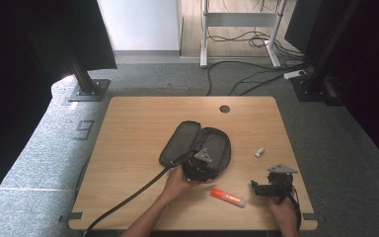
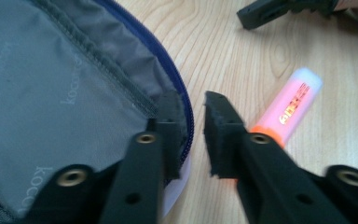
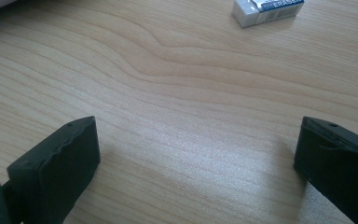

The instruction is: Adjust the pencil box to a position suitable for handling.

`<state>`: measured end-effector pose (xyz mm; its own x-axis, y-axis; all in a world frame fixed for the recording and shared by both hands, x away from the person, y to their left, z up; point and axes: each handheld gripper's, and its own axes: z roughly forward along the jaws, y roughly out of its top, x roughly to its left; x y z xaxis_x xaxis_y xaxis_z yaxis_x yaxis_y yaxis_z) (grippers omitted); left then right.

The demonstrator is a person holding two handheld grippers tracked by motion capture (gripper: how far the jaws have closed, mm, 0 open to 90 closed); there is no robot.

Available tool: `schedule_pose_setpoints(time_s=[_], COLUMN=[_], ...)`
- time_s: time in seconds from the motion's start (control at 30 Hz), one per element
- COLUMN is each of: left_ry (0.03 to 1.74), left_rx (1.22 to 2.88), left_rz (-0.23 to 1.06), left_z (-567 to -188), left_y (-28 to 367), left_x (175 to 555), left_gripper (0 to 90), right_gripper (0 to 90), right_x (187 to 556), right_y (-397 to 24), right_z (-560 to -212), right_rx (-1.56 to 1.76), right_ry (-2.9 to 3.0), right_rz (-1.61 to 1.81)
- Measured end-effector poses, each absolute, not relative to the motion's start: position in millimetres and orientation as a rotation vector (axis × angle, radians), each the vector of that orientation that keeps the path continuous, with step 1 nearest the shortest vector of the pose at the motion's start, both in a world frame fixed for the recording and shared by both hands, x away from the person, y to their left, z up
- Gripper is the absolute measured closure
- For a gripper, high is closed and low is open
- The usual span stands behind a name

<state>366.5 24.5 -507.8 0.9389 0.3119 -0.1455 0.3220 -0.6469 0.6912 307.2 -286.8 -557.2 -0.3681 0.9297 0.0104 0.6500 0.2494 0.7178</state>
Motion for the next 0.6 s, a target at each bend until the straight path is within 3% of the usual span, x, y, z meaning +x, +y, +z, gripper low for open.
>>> schedule_pose_setpoints(time_s=[0.23, 0.4, 0.6], left_ry=[0.441, 0.467, 0.508], left_rx=[2.328, 2.314, 2.294], left_rz=[0.044, 0.02, 0.012], left_z=[-496, -491, -485], left_y=[34, 46, 62], left_x=[360, 360, 358], left_gripper=[48.1, 35.8, 29.4], right_gripper=[0.0, 0.0, 0.0], right_x=[307, 307, 307], right_y=[-287, -287, -287], right_z=[-557, -557, -557], right_rx=[1.44, 1.44, 1.44], right_ry=[2.109, 2.109, 2.109], right_rz=[0.901, 0.901, 0.901])
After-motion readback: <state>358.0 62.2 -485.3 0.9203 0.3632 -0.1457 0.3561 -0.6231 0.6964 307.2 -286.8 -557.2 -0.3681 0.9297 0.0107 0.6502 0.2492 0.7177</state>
